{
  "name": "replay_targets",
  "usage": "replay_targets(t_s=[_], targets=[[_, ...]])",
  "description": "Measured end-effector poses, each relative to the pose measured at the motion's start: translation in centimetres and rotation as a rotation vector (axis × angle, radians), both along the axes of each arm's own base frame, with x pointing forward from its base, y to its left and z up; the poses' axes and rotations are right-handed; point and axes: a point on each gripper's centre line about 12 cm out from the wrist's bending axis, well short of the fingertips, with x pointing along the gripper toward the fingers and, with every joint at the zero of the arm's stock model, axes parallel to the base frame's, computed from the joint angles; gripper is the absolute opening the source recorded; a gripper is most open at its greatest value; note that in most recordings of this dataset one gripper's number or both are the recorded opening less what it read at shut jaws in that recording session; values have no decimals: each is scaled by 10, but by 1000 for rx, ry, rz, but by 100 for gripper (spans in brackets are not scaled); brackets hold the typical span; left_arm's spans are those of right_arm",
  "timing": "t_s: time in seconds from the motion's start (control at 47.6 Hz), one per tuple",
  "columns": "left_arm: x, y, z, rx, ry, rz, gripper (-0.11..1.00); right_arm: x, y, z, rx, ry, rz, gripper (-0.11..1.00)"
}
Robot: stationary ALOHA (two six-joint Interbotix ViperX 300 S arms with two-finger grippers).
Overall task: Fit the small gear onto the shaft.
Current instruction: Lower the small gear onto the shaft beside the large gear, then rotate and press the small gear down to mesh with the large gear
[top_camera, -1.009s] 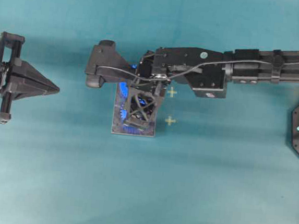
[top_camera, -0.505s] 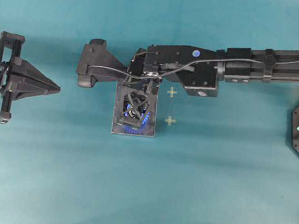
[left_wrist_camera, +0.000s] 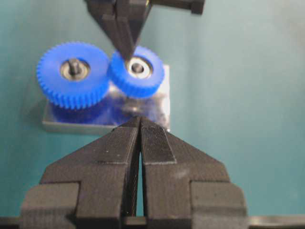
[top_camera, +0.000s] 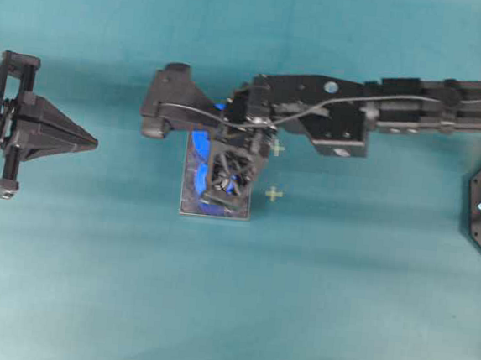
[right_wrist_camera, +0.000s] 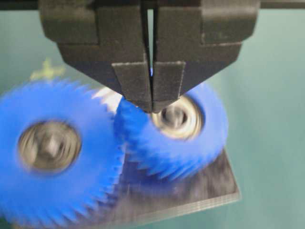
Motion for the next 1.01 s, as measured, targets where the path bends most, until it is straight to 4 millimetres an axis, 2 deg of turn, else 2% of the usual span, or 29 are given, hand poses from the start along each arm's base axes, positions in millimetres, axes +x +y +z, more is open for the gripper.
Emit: replay_targets(t_s=[0.126, 0.252, 0.315, 0.441, 0.589, 0.862, 1.009], targets=[[0, 0, -1, 0, 2, 0, 0, 0, 8, 3, 0, -19, -11, 0], [-1, 0, -3, 0, 8, 0, 0, 11, 11, 14, -13, -81, -6, 0], [-1, 0, -5, 0, 12, 0, 0, 17, 8, 18, -16, -99, -12, 0], [-1, 0, -5, 0, 12, 0, 0, 31, -8, 12, -22, -102, -41, 0], [-2, 0, -5, 0, 14, 0, 0, 40, -10, 5, -29, -98, -34, 0], [-3, 0, -6, 0, 15, 0, 0, 34, -14, -2, -28, -53, -36, 0], [-3, 0, -6, 0, 12, 0, 0, 24, -15, -3, -29, -36, -41, 0]])
